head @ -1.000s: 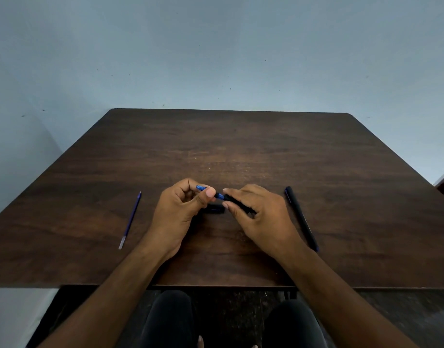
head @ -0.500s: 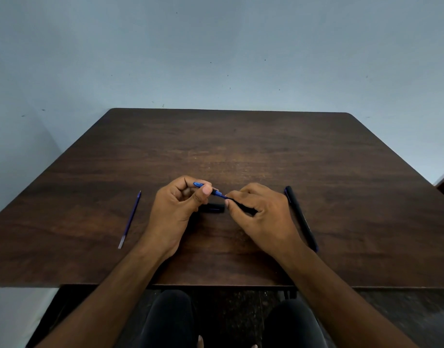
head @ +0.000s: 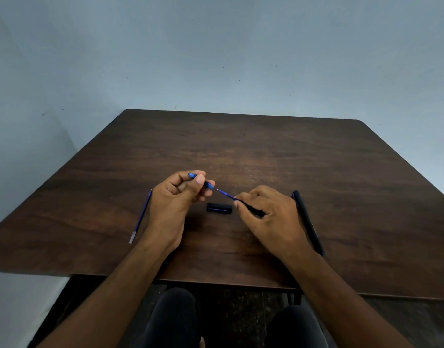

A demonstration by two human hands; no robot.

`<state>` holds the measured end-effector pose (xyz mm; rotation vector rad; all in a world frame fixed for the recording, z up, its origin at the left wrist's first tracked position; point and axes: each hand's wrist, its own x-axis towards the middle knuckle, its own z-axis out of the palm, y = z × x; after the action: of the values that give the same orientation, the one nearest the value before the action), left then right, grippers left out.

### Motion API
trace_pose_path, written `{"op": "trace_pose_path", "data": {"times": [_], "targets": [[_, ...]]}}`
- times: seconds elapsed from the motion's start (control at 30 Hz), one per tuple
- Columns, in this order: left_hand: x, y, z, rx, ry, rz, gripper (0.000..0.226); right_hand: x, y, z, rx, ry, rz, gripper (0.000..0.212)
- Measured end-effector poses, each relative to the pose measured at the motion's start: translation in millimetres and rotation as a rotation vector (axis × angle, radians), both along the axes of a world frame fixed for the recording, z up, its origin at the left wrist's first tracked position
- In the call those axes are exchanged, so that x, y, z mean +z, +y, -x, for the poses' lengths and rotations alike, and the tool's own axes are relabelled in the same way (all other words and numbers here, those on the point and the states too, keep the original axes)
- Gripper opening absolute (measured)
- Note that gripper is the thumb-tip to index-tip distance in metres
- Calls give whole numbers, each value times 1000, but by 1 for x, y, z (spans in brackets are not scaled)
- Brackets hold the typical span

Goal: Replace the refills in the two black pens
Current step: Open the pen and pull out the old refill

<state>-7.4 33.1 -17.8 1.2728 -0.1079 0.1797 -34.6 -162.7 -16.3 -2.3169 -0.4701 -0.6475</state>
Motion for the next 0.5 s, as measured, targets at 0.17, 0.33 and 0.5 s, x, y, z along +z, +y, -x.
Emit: {"op": "trace_pose_path", "data": {"times": [0.17, 0.33, 0.5], "targets": [[0, -1, 0, 58, 30, -54, 26, 1, 0, 1, -7, 2, 3, 18], [-2, -2, 2, 118, -16, -276, 22, -1, -1, 0, -24, -46, -29, 17], [-4, -2, 7, 166, -286, -1003, 19, -5, -3, -4, -46, -100, -77, 14]]}}
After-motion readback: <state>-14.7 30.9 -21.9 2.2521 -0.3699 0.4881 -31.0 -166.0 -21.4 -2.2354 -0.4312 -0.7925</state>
